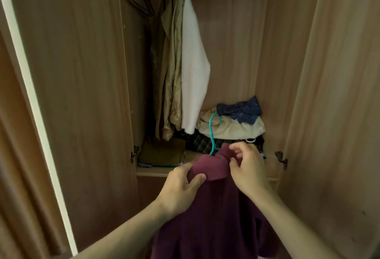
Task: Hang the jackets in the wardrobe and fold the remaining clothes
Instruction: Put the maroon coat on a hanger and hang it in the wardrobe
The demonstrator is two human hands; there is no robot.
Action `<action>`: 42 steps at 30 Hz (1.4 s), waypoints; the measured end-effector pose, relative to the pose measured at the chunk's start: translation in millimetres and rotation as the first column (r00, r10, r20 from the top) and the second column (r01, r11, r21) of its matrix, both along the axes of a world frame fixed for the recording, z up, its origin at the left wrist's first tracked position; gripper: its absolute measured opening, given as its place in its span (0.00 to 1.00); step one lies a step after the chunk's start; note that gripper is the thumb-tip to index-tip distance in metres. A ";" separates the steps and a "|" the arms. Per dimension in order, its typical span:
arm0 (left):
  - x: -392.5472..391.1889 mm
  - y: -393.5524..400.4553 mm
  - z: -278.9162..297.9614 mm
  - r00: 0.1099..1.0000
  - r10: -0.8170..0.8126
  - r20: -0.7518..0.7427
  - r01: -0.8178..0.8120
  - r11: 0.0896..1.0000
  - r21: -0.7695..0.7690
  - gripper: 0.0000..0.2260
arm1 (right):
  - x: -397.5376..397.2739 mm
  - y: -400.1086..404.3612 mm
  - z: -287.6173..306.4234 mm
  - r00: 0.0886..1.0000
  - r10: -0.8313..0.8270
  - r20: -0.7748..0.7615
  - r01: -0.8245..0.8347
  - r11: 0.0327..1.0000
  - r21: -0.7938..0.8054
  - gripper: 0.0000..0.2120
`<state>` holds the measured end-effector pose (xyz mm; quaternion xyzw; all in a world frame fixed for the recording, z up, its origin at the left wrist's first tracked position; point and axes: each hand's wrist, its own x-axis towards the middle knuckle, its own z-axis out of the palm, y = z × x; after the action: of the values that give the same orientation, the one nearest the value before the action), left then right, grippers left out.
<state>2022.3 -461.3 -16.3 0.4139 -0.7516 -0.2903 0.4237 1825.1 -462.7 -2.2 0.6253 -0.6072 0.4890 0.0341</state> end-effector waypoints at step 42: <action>17.7 -86.2 -12.1 0.949 -0.104 0.299 0.254 0.815 -0.521 0.16 | -34.4 57.8 48.3 0.983 0.161 0.091 -0.181 0.941 0.286 0.27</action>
<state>2040.0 -547.6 -28.3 0.2344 -0.8873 -0.0434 0.3948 1790.8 -405.0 46.2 0.6572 -0.6171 0.4153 -0.1215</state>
